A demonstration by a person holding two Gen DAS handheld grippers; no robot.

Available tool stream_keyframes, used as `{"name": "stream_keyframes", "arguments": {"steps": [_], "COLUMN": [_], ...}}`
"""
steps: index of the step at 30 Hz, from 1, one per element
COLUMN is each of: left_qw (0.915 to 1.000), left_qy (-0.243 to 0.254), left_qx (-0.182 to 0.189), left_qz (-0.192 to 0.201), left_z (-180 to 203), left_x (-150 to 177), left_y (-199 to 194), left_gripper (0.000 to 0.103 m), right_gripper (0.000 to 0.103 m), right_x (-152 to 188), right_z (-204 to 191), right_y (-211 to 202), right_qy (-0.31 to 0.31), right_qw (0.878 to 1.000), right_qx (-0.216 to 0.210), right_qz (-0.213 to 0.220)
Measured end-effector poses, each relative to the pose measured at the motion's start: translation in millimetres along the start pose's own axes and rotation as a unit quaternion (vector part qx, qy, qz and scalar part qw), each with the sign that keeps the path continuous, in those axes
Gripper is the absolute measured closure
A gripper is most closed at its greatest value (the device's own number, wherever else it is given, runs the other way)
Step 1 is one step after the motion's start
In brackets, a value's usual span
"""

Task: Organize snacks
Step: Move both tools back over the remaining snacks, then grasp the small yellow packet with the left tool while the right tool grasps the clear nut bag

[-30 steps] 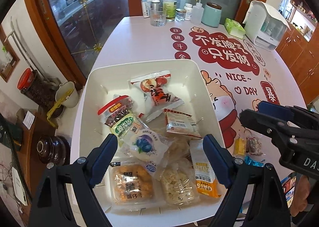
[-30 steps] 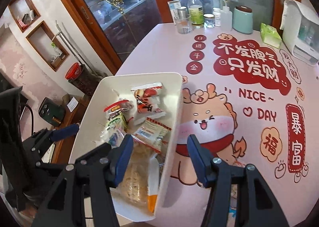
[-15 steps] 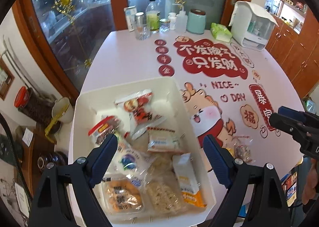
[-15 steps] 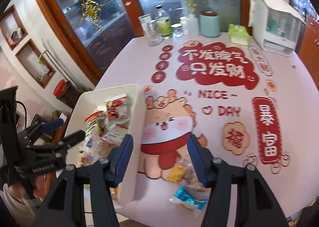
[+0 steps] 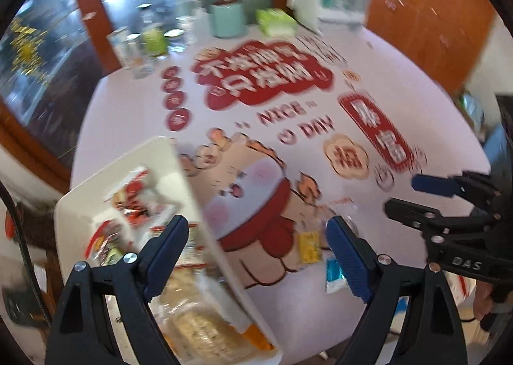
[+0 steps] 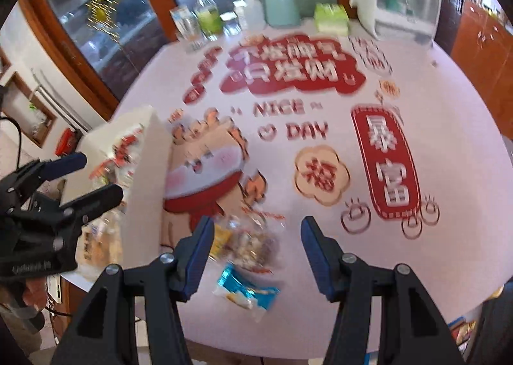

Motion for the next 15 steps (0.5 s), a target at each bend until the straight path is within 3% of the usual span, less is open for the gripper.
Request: {"name": "stream_keyframes", "arguments": {"steps": [8,11,15], "left_qw": [0.994,0.9914,0.9894], "left_qy": [0.061,0.077,0.085], "left_qx": [0.014,0.003,-0.006], "left_qz": [-0.09,-0.106,-0.118], "left_z": [39.6,42.5,41.2], "left_x": [36.1,44.6,48.9], "left_y": [54.4,66.7,74.7], "left_gripper": [0.016,0.016,0.016], "right_gripper": [0.046,0.046,0.046], "right_x": [30.6,35.9,37.0], "right_z": [15.1,17.9,14.1], "right_y": [59.3,83.5,101.8], "right_qy": [0.023,0.03,0.039], "right_qw": [0.997,0.995,0.992], "right_qx": [-0.006,-0.011,-0.049], "right_qz": [-0.072,-0.094,-0.108]}}
Point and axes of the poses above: each gripper's, at about its wrist camera, not at the fingertips, and y roughly the way its jaws point, z to its right, x to its underside, the point moved 10 cm from there along y, roughly the way its jaws point, and after that the axes turned 3 degrees about -x, right-handed, at the moved point
